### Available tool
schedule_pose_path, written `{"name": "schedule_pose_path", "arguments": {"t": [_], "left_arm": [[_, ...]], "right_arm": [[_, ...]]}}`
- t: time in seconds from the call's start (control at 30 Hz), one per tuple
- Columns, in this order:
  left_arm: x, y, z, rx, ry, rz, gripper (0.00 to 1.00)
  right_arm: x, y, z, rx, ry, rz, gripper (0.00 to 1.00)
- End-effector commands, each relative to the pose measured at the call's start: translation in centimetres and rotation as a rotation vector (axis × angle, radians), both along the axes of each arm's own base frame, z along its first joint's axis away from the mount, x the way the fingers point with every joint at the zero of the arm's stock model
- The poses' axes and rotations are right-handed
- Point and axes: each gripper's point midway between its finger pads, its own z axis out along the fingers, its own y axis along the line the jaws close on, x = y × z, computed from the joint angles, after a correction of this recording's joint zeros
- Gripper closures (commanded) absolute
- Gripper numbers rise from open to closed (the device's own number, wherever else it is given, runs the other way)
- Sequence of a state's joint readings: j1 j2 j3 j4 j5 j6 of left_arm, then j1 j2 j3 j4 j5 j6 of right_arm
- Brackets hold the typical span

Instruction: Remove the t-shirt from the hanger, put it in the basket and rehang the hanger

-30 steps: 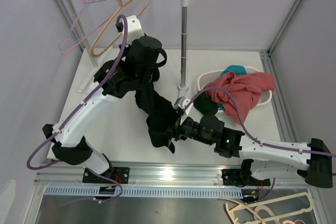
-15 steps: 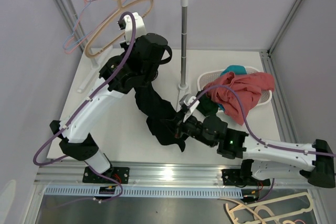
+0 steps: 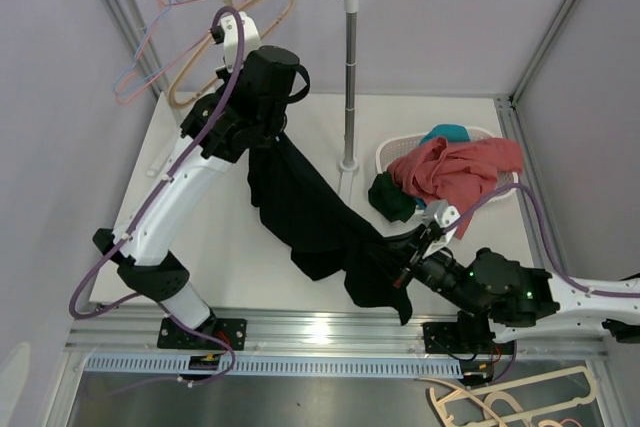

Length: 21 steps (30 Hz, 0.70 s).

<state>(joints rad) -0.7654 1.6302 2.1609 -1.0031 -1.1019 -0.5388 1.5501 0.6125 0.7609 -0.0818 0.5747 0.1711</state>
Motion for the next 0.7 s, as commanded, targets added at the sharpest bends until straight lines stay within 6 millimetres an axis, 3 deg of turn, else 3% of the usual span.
{"name": "schedule_pose_path", "arguments": {"t": [0.0, 0.07, 0.1, 0.13, 0.23, 0.37, 0.67], "left_arm": [[2.0, 1.8, 1.6, -0.012, -0.050, 0.055, 0.99], [2.6, 2.5, 3.4, 0.011, -0.084, 0.077, 0.99], [3.5, 2.3, 3.0, 0.031, -0.076, 0.083, 0.99], [3.6, 2.7, 4.7, 0.005, -0.114, 0.085, 0.99], [4.9, 3.3, 5.1, 0.031, -0.114, 0.095, 0.99], [5.0, 4.4, 7.2, 0.082, -0.164, 0.138, 0.99], [3.4, 5.4, 6.9, 0.062, -0.163, 0.144, 0.99]], "right_arm": [[0.4, -2.5, 0.1, -0.033, 0.010, -0.065, 1.00], [0.5, -2.9, -0.2, -0.047, 0.013, -0.079, 1.00], [0.6, -3.0, -0.3, -0.050, 0.015, -0.082, 1.00], [0.6, -3.3, -0.4, -0.044, 0.021, -0.088, 1.00], [0.7, -4.8, 0.4, 0.028, 0.031, -0.092, 1.00], [1.7, -6.6, 0.4, 0.044, 0.030, -0.159, 1.00], [3.5, -9.2, 2.6, 0.041, -0.029, -0.282, 1.00]]}}
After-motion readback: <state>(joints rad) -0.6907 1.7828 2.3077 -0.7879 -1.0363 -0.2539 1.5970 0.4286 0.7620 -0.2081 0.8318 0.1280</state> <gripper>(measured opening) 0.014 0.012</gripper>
